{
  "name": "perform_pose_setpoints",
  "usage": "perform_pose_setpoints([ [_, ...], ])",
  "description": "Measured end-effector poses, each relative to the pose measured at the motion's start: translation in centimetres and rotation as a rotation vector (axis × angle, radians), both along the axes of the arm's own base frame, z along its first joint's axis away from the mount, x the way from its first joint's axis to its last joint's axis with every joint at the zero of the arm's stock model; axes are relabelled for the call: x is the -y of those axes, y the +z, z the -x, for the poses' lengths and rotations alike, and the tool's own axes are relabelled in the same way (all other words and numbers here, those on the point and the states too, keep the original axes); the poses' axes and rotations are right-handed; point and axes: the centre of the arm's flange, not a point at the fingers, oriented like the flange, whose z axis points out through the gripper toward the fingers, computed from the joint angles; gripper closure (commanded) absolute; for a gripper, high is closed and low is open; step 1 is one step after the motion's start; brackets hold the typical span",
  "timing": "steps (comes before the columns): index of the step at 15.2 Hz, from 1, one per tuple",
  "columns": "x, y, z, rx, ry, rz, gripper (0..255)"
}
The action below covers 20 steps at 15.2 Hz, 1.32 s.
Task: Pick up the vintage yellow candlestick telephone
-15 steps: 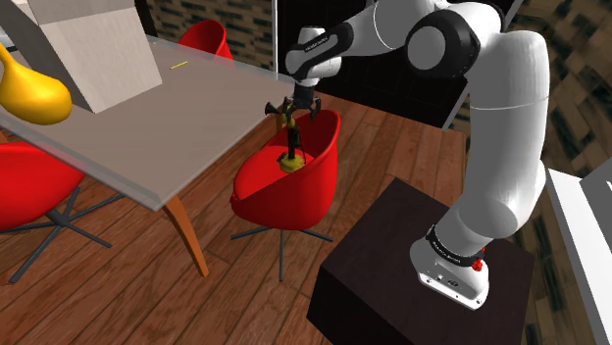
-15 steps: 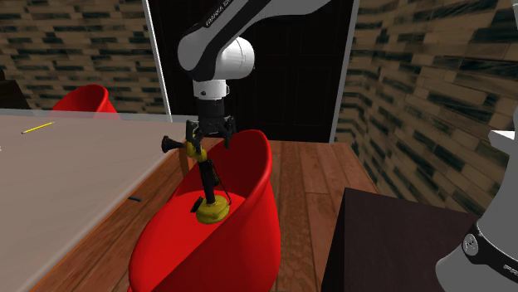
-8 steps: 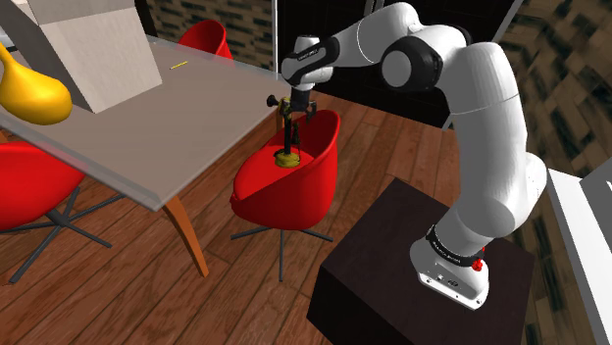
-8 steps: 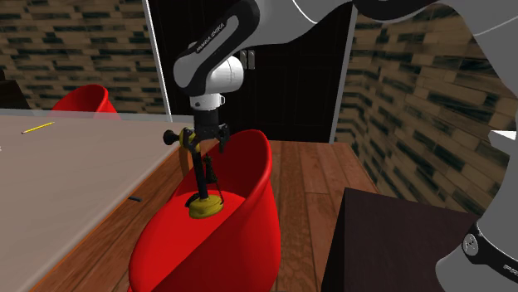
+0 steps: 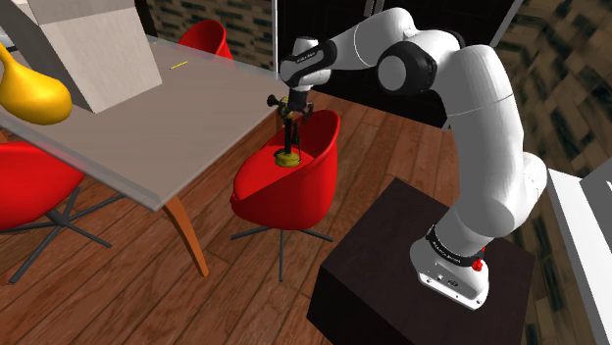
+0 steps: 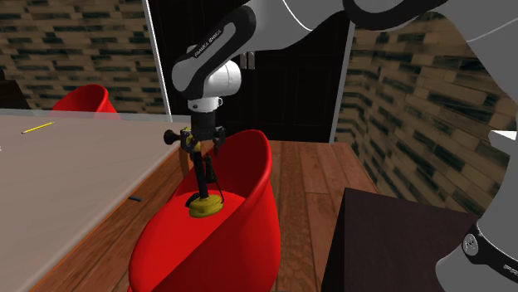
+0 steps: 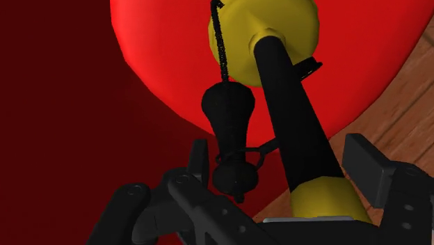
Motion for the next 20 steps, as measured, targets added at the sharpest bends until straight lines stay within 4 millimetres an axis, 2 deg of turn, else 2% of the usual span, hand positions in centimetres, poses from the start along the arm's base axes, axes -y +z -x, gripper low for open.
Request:
perform_pose_setpoints([
  [3, -0.9, 0.0, -1.0, 0.011, -0.010, -0.031, 255],
  [8, -0.3, 0.0, -1.9, -0.041, -0.014, -0.088, 255],
  [10, -0.9, -0.5, -0.5, -0.017, -0.015, -0.053, 255],
  [16, -1.3, -0.4, 0.8, -0.038, -0.004, -0.035, 255],
  [20, -1.3, 1.2, 1.2, -0.067, 0.004, -0.027, 255],
])
